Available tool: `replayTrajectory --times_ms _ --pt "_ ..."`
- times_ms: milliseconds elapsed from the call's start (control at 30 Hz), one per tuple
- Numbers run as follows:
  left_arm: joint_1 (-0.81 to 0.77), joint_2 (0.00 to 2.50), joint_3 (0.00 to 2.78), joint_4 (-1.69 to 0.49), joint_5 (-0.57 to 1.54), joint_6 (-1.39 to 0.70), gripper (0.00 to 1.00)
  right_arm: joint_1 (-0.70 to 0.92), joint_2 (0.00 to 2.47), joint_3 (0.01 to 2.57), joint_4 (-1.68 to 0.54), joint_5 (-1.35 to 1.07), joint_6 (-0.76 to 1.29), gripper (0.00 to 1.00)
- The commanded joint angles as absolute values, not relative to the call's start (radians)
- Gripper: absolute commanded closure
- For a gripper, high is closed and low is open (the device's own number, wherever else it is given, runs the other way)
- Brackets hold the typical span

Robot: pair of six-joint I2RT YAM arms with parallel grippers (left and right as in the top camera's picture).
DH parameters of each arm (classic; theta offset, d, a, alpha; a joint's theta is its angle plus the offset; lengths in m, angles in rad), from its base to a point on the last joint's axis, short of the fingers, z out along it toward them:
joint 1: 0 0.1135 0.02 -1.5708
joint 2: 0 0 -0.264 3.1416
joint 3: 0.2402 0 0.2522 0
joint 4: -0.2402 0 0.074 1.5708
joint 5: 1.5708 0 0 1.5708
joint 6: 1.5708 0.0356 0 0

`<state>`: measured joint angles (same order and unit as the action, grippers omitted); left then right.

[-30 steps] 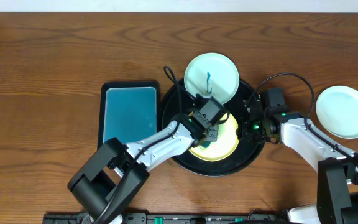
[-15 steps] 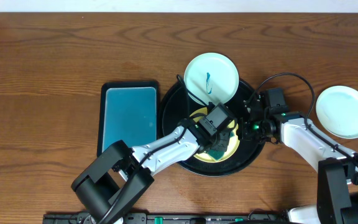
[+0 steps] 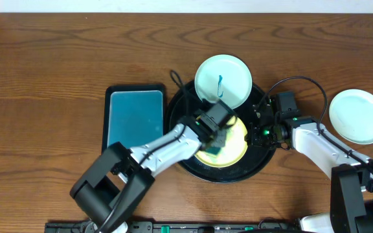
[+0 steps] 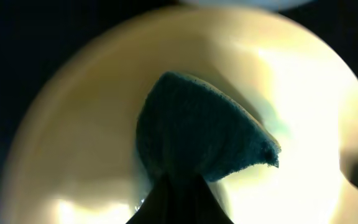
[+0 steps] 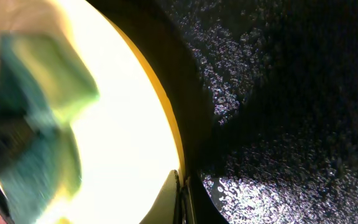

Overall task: Clean dirty plates on tray and stack at the side
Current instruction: 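Scrub the yellow plate with the sponge in the left gripper, then move the sponge with the left gripper back to the teal tray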

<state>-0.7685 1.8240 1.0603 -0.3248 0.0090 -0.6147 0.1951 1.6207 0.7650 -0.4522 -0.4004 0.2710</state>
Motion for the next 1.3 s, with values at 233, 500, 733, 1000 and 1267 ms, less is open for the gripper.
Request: replayTrajectory --times_ms 233,500,733,1000,1267 --pt "-0.697 1.694 1.040 -0.394 0.028 -0.527 0.92 0.198 1.617 0.760 -0.464 -0.371 0.277 0.91" --pt "-0.646 1.477 1.040 -0.578 -0.107 -0.520 0.92 0.198 1.617 0.760 -0.439 -0.371 0.277 0.63" --pt "-0.482 1.453 1.038 -0.657 -0.147 -0.517 0.92 0.198 1.617 0.756 -0.399 -0.371 0.277 0.70" --pt "-0.342 1.484 1.028 -0.689 -0.147 -0.516 0.92 0.211 1.617 0.756 -0.404 -0.378 0.277 0.78" --pt "-0.268 1.566 1.011 -0.691 -0.143 -0.516 0.92 0.236 1.617 0.755 -0.411 -0.378 0.292 0.81"
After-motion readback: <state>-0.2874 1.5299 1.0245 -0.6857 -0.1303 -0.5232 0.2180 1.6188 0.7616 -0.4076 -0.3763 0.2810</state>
